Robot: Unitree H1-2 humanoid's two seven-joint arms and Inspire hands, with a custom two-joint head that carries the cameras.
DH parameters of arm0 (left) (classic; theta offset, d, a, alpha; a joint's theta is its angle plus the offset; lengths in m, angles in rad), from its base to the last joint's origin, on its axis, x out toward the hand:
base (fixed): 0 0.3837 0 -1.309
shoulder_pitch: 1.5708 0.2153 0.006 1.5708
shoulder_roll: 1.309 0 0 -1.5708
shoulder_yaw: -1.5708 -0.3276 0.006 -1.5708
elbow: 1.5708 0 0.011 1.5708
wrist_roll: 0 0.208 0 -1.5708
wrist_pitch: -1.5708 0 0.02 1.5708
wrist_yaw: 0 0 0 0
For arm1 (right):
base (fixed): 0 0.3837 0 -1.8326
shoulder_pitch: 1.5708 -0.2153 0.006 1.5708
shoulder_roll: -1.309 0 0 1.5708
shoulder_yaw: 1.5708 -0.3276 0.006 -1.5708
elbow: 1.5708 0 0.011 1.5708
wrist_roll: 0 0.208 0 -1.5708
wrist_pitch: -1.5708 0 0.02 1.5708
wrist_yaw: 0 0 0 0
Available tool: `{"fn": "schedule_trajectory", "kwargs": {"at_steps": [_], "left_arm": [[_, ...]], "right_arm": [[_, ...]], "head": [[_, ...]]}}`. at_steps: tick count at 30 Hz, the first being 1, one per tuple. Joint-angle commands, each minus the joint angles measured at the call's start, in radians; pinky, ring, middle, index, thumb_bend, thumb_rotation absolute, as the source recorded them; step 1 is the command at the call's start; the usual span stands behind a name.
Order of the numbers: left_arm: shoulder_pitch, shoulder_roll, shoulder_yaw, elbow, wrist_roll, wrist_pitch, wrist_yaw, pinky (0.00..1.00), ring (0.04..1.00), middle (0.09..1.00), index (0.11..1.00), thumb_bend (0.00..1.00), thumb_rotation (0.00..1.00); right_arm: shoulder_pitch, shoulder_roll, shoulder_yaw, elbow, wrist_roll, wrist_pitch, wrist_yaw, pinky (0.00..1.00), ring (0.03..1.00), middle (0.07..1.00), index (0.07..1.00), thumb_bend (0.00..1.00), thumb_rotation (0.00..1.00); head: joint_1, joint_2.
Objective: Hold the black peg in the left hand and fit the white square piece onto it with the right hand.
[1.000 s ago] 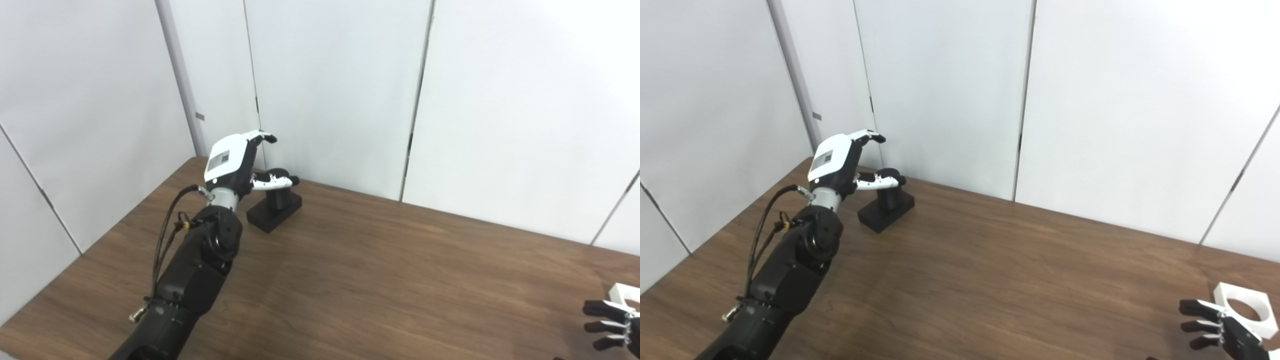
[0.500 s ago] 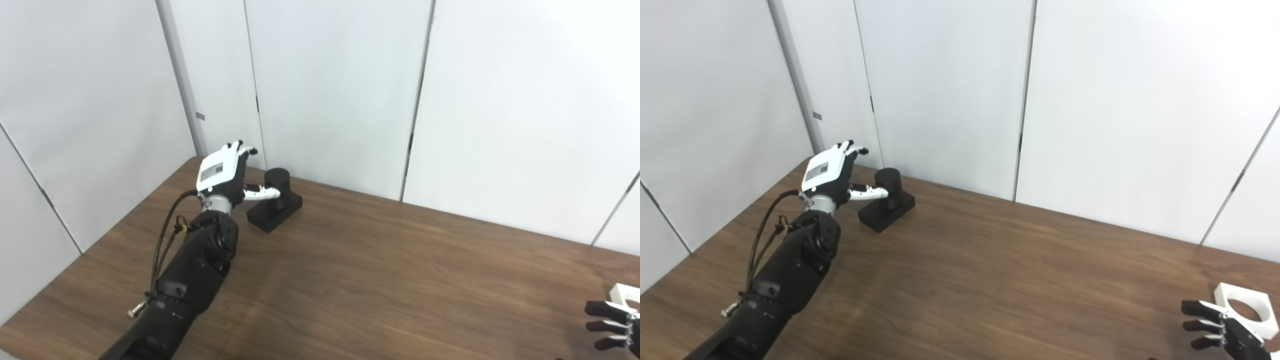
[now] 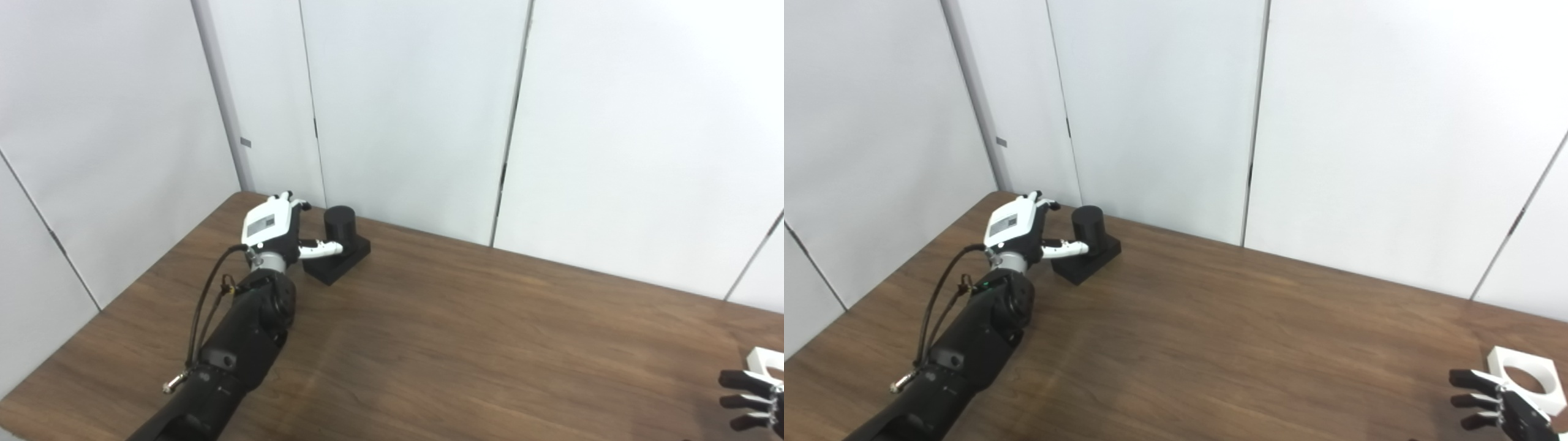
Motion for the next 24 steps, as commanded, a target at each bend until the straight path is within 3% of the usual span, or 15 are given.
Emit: {"fn": "schedule_trajectory", "kwargs": {"at_steps": [1, 14, 24], "left_arm": [[-0.051, 0.016, 0.003, -0.001, -0.001, 0.008, 0.018, 0.93, 1.0, 0.988, 0.822, 1.0, 0.61], [-0.046, 0.0, -0.025, 0.012, -0.012, 0.035, -0.002, 0.94, 1.0, 0.987, 0.807, 1.0, 0.61], [-0.049, -0.003, -0.035, 0.094, -0.024, 0.013, 0.036, 0.93, 1.0, 0.985, 0.808, 1.0, 0.59]], "right_arm": [[-0.018, -0.014, -0.011, -0.033, 0.01, -0.043, -0.005, 0.44, 0.591, 0.673, 0.656, 0.59, 0.0], [-0.015, -0.013, -0.014, -0.038, 0.014, -0.042, -0.006, 0.44, 0.593, 0.682, 0.664, 0.59, 0.0], [-0.01, -0.016, -0.019, -0.048, 0.014, -0.046, -0.007, 0.44, 0.589, 0.68, 0.659, 0.6, 0.01]], "head": [[0.0, 0.003], [-0.007, 0.009], [-0.008, 0.018]]}}
